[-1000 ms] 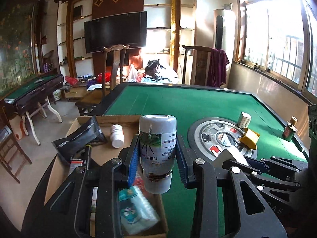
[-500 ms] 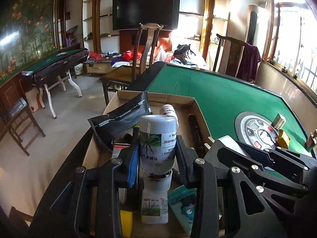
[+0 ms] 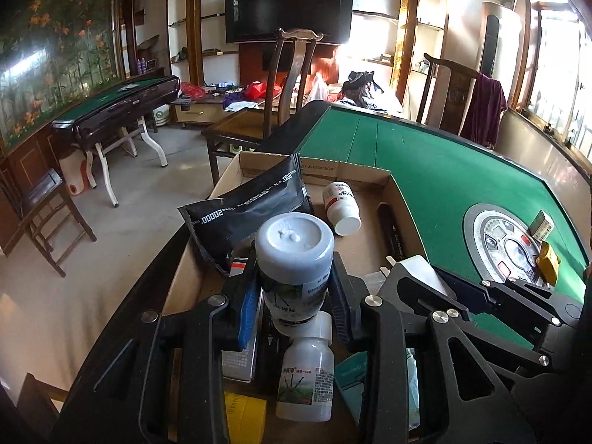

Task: Organize objects
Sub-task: 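Carry the white bottle and small white box into the cardboard box and lower them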

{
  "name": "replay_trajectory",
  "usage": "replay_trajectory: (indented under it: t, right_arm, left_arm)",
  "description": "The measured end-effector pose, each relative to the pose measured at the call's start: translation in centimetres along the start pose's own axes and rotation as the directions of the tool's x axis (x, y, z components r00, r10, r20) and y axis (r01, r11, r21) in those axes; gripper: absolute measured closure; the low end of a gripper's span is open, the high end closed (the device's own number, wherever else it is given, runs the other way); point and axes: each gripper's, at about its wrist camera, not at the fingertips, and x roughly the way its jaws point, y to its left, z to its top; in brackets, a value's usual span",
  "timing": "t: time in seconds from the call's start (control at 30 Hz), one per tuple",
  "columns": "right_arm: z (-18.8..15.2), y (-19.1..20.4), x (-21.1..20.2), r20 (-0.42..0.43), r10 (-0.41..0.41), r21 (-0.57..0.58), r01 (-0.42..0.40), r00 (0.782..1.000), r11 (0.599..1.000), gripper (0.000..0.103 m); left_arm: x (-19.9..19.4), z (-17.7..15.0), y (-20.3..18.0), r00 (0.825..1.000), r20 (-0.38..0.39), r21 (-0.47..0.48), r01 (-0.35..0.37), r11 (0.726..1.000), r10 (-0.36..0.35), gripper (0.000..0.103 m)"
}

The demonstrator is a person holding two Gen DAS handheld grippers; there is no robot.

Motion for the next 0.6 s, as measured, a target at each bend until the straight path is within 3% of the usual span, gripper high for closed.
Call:
replay_trajectory:
  t: [0.6]
  right_arm:
    - [-0.26,0.52,0.26,0.011,-0.012,-0.018,0.012,1.0,1.0,0.082]
  left_arm:
    - [-0.04,-0.03,0.26,1.0,0.005,-0.005,-0.01,1.0,0.01,0.069]
